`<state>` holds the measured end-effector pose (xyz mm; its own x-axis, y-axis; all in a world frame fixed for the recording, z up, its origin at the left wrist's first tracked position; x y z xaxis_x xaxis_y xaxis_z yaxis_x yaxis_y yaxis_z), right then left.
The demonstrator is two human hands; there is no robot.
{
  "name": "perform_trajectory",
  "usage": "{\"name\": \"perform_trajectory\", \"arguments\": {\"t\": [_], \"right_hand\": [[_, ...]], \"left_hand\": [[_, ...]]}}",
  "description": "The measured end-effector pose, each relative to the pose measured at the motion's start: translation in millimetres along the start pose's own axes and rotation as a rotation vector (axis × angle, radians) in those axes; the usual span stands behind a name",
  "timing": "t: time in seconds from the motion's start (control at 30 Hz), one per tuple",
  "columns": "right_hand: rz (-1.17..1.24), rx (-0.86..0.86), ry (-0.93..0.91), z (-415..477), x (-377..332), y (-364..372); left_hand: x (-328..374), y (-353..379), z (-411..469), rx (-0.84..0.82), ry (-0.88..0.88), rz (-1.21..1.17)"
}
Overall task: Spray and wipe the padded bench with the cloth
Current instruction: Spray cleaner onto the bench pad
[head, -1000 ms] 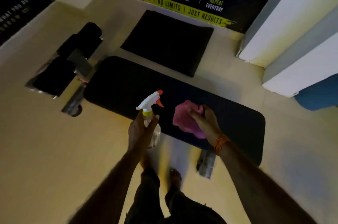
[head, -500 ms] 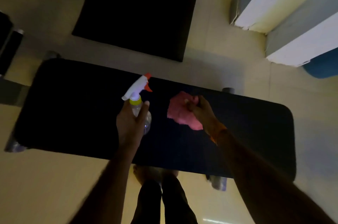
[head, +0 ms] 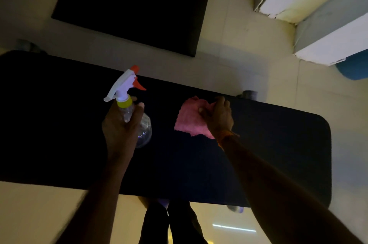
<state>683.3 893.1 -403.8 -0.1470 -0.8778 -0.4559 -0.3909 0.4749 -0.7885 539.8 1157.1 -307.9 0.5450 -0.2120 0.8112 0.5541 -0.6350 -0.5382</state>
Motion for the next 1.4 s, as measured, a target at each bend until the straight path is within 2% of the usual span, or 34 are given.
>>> {"name": "perform_trajectory", "arguments": {"t": [0.2,0.33,0.47,0.53,0.77,0.93,1.17,1.23,1.4], "right_hand": [[-0.145,0.009,0.02,-0.9,-4.5,-5.2],[-0.214,0.023,-0.177,-17.0,-33.5,-6.1],[-0.154,-0.143,-0.461,-41.0,-92.9,18.1],[-0.161,-0.24,-0.561,-51.0,-126.6,39.0],[-0.241,-0.45,-0.69,-71.0,-240.7,117.1],[-0.372,-0.514,-0.743,-72.1,-302.9,169.4],[-0.664,-0.553,-0.92,-68.1,-361.5,221.8],[-0.726,-0.557,-0.958,-69.8,-372.4,233.2],[-0.766,-0.584,-0.924,-70.3,-371.4,246.7]], "left_hand": [[-2.8,-5.9,5.4,-0.043,-0.027,-0.172],[-2.4,-17.9,-1.7,-0.12,-0.033,-0.29],[-19.2,-45.5,-5.7,-0.079,-0.193,-0.46],[-25.3,-67.9,-5.2,-0.036,-0.203,-0.539],[-62.1,-156.4,9.8,0.124,-0.228,-0.694],[-101.8,-202.5,37.5,0.1,-0.219,-0.655],[-134.8,-231.0,69.2,-0.01,-0.137,-0.634],[-144.8,-232.3,76.0,-0.05,-0.114,-0.595],[-163.9,-228.1,90.4,-0.168,-0.108,-0.34]]}}
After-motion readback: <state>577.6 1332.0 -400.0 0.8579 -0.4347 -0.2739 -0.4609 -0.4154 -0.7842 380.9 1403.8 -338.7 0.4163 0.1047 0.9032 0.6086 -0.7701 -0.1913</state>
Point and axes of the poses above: each hand's wrist, its own z-axis towards the middle knuckle, its own y-axis out of the palm, x = y × z, the point moved 5 cm from there along z, towards the middle knuckle, and after that the axes turned 5 degrees about -y, right-handed, at the moved point
